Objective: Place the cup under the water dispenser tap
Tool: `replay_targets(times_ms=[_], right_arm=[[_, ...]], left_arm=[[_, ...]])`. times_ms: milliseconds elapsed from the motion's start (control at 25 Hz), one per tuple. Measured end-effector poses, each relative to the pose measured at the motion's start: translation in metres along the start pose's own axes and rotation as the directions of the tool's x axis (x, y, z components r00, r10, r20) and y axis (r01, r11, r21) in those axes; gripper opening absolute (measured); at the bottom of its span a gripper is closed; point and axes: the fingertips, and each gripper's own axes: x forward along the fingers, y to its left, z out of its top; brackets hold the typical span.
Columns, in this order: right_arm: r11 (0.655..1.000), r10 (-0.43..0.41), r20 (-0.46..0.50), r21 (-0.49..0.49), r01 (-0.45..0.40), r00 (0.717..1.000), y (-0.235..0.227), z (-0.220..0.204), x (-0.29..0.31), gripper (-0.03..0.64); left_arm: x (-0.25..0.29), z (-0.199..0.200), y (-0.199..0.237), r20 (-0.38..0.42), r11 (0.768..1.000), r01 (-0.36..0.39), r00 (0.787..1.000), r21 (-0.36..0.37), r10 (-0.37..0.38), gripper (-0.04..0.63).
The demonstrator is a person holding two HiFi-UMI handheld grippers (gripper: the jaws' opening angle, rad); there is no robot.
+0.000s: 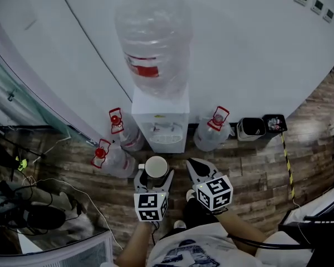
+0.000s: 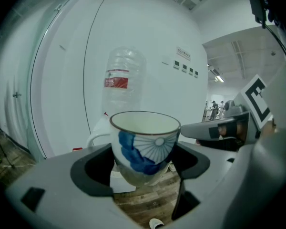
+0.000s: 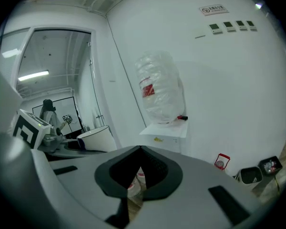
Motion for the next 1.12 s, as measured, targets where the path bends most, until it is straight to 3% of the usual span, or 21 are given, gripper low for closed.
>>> replay_targets(times_ms=[200, 1120], right_arm=[[1.0, 0.007, -0.014, 0.017, -0.007, 1.0, -0.027, -0.025, 0.04, 0.02], [0.996, -0.066, -0.02, 0.065, 0.067, 0.998, -0.17, -0.182, 0.191, 0.02]], left_arm=[[0.046, -0.021, 0.011, -0.02, 1.0, 0.004, 1.0, 0.008, -0.004, 0.416], [0.259, -0.188, 0.063, -0.064, 1.0, -0.005, 0.998, 0.004, 0.006, 0.416]])
